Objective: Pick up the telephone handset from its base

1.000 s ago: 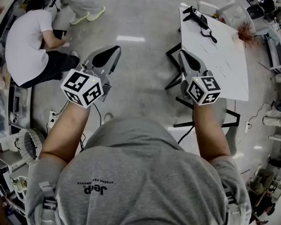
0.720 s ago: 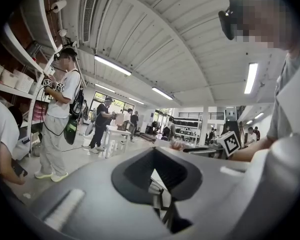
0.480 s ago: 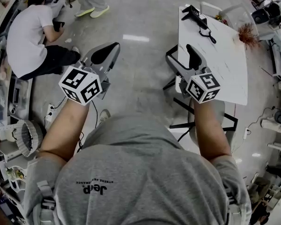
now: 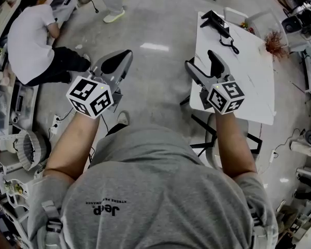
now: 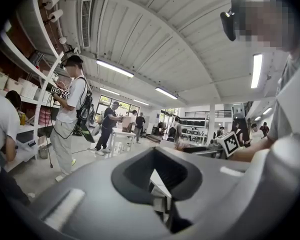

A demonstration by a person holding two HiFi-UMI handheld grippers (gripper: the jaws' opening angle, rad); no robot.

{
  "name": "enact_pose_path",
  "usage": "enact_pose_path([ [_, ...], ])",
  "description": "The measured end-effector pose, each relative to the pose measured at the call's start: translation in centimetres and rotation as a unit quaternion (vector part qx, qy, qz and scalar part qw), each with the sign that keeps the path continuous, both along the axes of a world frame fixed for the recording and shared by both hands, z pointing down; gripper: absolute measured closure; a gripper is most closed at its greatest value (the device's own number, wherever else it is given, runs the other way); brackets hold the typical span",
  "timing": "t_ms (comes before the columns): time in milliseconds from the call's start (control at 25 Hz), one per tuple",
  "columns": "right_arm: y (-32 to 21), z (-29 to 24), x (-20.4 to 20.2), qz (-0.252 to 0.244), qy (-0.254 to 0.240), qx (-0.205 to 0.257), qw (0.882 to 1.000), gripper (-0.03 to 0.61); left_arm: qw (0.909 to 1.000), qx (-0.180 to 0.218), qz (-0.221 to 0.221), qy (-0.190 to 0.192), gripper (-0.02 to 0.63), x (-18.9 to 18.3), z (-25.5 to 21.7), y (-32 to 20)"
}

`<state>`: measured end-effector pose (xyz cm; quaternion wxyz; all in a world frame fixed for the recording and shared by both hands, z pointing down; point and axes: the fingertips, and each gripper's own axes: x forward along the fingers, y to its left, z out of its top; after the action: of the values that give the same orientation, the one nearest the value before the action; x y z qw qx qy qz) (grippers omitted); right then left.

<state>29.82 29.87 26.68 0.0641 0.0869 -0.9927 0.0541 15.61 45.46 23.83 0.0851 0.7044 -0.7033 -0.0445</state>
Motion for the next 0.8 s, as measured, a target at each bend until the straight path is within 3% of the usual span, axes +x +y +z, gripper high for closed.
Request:
enact_pose_path([
  [360,-4.6,1.5,-7.1,0.025,0.017,0.004,1.0,0.179,0.9992,0.011,0.033,0.019,0.557,-7.7,1.7,-6.2],
  [800,-15.0,1.1,-24.2,0.104,0.021,0.014,0.994,0.179,0.9934,0.008,0.114,0.008,0.557,-27.1,1.1,-19.0],
])
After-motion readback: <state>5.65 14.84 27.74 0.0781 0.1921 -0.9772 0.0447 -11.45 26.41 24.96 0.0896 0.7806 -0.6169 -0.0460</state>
